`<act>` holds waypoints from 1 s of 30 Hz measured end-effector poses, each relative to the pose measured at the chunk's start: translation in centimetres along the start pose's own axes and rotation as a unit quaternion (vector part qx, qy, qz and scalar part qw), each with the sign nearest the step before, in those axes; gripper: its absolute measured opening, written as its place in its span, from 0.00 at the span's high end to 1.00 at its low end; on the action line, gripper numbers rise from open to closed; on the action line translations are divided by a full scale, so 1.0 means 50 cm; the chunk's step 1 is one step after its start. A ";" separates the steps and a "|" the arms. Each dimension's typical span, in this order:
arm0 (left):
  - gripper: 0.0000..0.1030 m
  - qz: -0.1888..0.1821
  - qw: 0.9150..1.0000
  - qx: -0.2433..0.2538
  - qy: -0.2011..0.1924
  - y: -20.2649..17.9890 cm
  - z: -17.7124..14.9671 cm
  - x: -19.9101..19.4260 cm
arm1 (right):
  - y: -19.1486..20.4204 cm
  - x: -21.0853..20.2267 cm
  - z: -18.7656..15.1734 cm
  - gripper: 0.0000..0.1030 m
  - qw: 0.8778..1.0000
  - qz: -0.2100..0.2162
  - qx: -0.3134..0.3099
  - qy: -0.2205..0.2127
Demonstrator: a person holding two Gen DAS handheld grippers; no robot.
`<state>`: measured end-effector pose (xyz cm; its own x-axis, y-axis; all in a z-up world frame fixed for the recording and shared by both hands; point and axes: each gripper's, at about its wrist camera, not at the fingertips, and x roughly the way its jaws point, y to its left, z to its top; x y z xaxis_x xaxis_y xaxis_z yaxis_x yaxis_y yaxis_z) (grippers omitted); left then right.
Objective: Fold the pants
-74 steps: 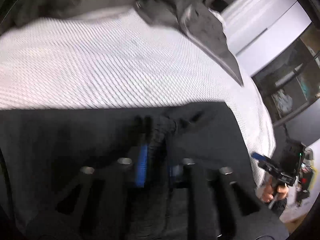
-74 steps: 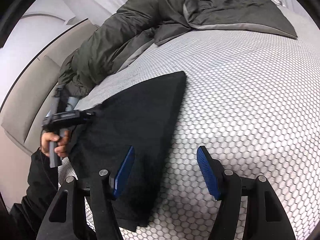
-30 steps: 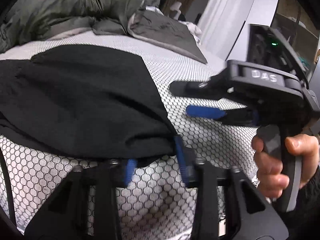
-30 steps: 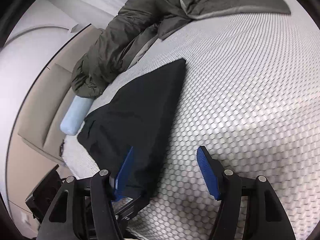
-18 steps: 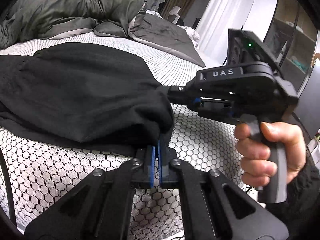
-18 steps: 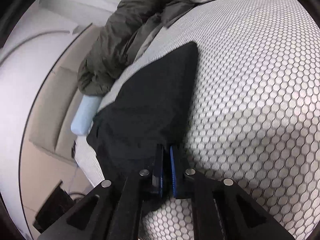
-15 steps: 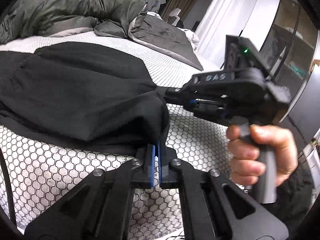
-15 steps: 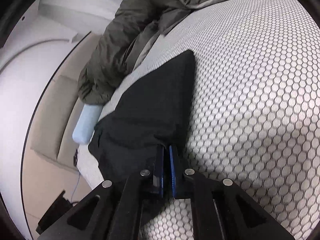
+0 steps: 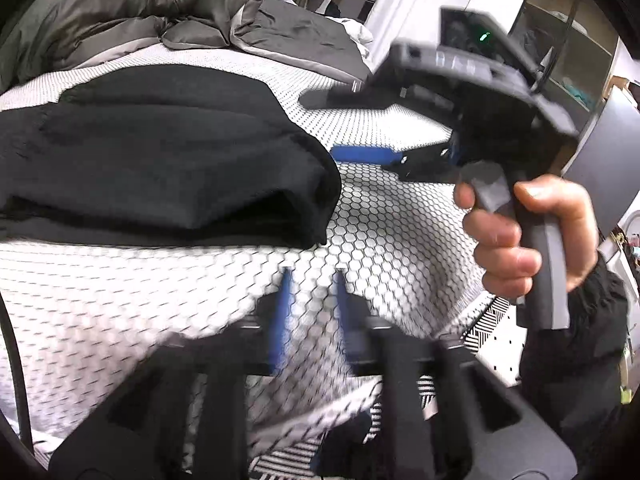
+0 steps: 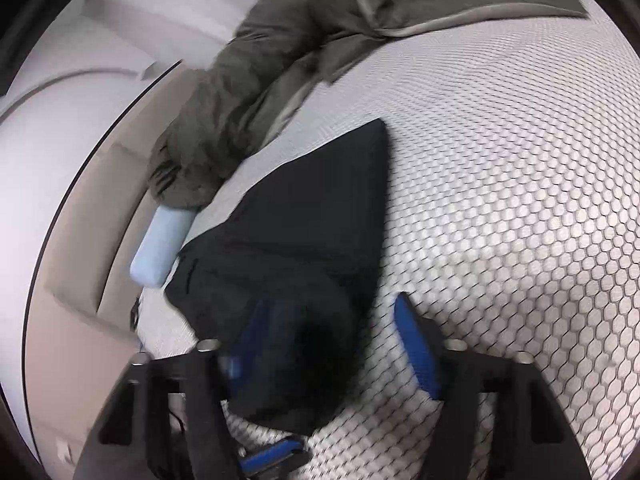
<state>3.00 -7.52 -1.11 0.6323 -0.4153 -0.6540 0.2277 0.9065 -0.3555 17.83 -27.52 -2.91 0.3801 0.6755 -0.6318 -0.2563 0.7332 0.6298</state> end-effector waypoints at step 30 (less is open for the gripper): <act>0.32 0.052 0.999 0.018 0.001 0.292 0.199 0.049 | 0.008 0.046 -0.102 0.81 0.994 -0.016 -0.068 0.083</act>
<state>15.23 5.42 -1.28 0.6516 -0.3195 -0.6880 0.1875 0.9466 -0.2621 14.05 -25.27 -6.43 0.2416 0.6462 -0.7239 -0.3680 0.7513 0.5479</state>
